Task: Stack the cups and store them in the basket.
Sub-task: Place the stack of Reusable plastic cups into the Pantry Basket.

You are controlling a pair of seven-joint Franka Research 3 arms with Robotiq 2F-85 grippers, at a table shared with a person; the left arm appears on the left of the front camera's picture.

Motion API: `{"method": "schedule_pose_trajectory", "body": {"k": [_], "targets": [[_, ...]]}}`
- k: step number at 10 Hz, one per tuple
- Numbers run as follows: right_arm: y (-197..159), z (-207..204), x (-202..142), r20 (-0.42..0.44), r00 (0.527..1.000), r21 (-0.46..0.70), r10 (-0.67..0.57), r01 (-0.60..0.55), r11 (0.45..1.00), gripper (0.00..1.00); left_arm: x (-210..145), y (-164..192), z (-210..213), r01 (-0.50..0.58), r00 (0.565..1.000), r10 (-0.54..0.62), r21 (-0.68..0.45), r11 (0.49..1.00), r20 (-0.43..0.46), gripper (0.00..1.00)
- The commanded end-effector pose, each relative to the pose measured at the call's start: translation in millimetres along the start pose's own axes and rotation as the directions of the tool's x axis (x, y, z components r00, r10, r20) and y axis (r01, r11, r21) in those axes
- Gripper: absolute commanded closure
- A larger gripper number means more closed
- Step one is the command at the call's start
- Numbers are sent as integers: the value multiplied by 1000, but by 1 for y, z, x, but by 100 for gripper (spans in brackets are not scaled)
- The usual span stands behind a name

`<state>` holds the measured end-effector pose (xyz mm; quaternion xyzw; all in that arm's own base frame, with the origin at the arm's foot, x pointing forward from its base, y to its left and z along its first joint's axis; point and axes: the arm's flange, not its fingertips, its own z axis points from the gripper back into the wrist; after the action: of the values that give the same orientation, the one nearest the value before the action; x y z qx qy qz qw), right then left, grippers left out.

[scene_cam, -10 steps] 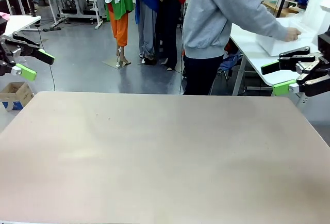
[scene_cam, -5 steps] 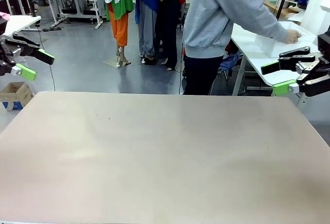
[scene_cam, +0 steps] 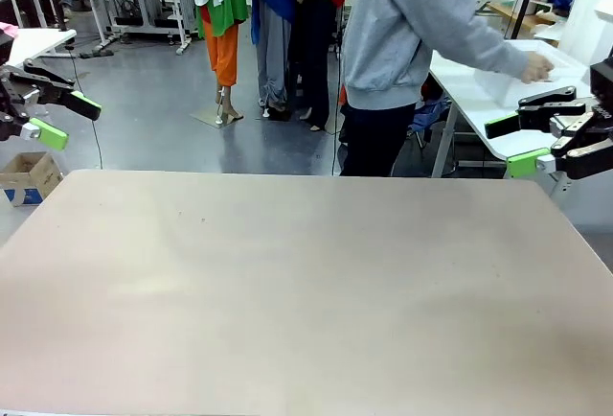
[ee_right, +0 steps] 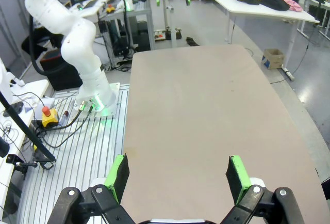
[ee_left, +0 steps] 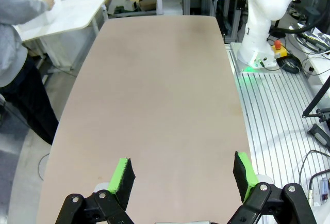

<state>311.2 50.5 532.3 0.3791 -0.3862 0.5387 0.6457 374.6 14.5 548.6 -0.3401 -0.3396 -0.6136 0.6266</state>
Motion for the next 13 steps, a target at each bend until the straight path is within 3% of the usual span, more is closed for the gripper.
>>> {"method": "schedule_pose_trajectory", "body": {"k": [1, 13], "targets": [[0, -1, 2, 31, 999, -3, 15, -15, 1000, 0, 1, 0, 3, 9, 1000, -9, -11, 1000, 0, 0], [0, -1, 2, 31, 999, -3, 15, -15, 1000, 0, 1, 0, 3, 9, 1000, -9, -11, 1000, 0, 0]]}}
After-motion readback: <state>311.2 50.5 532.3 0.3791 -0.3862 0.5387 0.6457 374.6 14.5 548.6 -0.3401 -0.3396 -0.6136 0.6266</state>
